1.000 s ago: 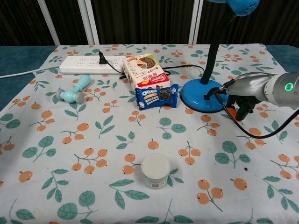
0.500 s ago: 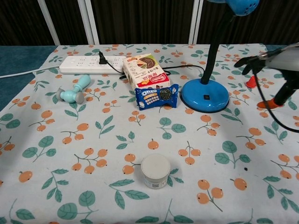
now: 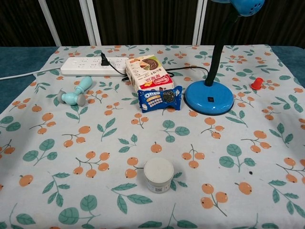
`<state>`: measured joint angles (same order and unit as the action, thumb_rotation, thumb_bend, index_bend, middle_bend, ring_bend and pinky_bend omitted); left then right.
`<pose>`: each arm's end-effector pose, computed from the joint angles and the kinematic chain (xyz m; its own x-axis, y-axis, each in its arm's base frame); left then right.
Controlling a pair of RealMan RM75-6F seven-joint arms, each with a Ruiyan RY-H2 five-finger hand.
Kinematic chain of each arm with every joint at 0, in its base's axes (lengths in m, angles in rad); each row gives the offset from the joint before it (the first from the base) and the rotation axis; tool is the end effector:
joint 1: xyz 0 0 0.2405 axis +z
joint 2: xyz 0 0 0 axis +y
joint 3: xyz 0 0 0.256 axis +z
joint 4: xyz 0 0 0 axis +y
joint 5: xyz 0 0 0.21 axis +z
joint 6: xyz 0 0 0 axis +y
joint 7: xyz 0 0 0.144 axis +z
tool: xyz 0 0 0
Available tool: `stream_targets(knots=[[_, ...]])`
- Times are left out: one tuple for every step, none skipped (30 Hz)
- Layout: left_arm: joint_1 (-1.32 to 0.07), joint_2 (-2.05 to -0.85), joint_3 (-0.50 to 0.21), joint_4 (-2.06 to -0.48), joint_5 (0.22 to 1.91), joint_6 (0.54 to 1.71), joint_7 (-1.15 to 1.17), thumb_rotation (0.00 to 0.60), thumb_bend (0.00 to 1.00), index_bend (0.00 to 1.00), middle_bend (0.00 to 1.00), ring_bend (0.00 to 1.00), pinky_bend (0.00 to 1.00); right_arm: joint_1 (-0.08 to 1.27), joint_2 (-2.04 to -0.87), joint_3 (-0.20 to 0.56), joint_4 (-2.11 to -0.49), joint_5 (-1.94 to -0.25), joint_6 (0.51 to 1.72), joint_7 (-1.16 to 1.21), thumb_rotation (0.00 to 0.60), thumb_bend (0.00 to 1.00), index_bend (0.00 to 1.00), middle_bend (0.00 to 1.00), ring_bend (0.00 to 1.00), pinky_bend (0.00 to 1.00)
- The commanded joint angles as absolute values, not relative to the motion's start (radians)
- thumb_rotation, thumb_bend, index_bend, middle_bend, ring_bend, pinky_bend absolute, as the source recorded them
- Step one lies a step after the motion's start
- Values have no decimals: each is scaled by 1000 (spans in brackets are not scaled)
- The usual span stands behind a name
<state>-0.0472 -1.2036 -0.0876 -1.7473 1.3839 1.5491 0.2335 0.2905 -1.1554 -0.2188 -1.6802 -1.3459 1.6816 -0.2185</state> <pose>-0.2930 0.1737 0.1405 0.4028 -0.0428 0.9143 0.9088 0.1377 -0.3939 -0.2927 -0.1851 0.1449 0.5364 -0.0060 0.8440 -0.8437 -0.0317 0.5359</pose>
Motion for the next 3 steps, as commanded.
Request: stream_targets(knots=[[-48,-1204,-87,-1747,1386,1549,235,600,474,141,40,31,49,214,-1164,-232,-1586,-1401,1732,-143,600,295,20,82,62,0],[-48,-1204,-87,-1746,1386,1549,236,600,474,141,40,31,49,211,-1161,-227,-1579,-1404,1732,-141,600,295,20,81,60,0],[-48,-1204,-87,-1746,1386,1549,235,600,474,141,40,31,49,206,-1160,-218,-1572,-1403,1736,-143,600,295,20,80,60,0]])
